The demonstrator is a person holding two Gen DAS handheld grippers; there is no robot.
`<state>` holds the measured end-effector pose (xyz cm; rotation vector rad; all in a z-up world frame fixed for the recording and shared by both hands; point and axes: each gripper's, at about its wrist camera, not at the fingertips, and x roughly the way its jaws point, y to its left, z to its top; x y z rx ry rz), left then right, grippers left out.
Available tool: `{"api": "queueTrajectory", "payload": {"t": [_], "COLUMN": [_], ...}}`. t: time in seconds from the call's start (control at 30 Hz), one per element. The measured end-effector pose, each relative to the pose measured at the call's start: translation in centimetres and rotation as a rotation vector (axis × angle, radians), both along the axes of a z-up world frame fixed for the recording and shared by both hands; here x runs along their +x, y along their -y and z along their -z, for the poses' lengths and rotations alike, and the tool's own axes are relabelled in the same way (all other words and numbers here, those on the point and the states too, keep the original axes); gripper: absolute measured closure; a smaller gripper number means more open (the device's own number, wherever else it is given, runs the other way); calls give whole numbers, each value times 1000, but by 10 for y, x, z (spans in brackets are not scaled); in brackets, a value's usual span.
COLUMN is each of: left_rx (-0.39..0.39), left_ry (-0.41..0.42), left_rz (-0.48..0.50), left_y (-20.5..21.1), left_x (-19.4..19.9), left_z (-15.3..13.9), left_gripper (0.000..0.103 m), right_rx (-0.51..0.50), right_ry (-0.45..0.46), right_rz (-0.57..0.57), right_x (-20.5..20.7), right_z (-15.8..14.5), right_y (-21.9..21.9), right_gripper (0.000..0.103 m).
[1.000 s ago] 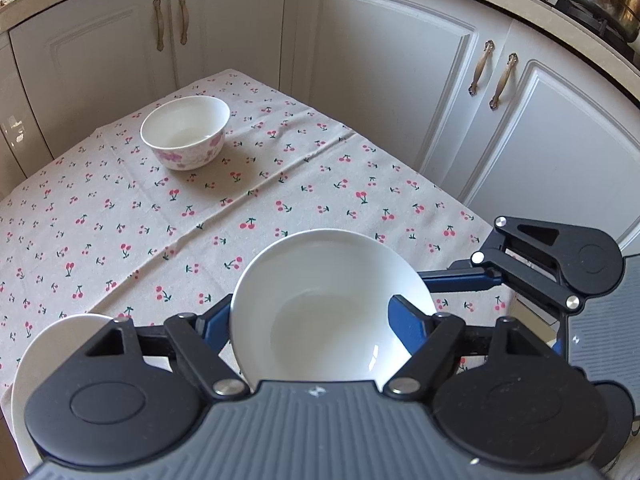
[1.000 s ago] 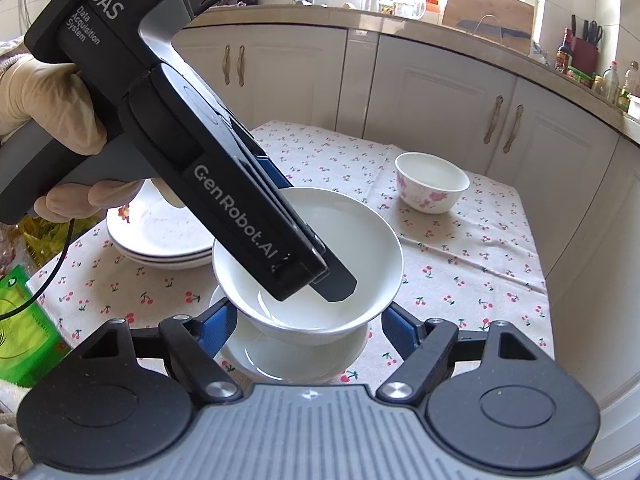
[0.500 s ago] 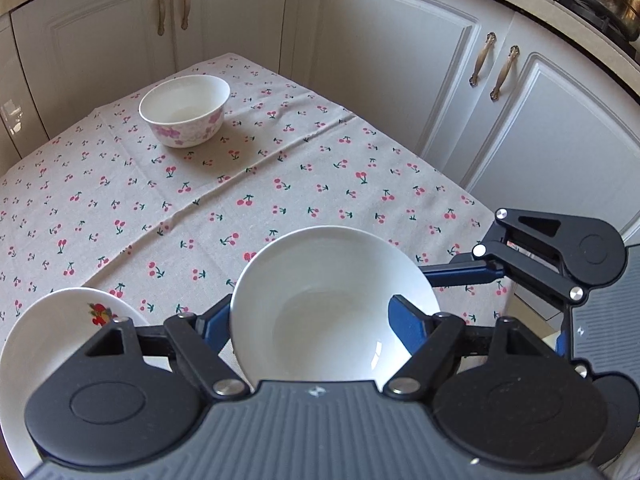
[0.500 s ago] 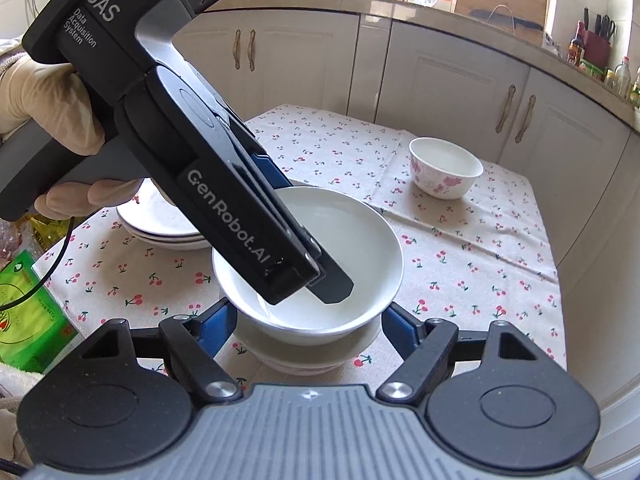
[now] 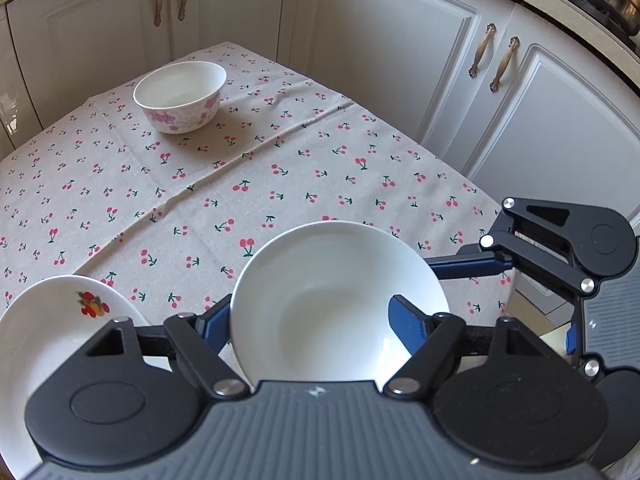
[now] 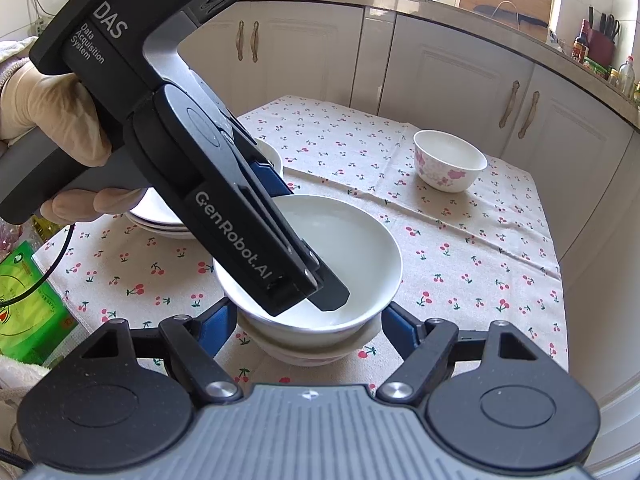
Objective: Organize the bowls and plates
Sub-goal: 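Lower the held bowl into the first bowl and open the left tool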
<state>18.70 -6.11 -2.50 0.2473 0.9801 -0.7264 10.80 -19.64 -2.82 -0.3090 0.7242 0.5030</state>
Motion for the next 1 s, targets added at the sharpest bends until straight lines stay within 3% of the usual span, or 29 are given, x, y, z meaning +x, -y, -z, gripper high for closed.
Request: {"api": "queueTrajectory", "payload": {"t": [0.63,0.8,1.0], "left_rx": [-10,-21,-42], "left_ry": [-13,-7,17], "left_rz": [3,-2,-14], "left_y": [-1,-2,-8], "left_x": [2,2,-3], "left_z": [5,3,-7], "left_gripper": [21,20,19], "right_rx": [21,53,72], "right_ry": [-17,24,36], "right_rz": [9,0,4], "right_x": [3,-2,-3], "right_z": [1,-6,-10], "right_y": [4,6,10], "right_gripper": [19,2,1]}}
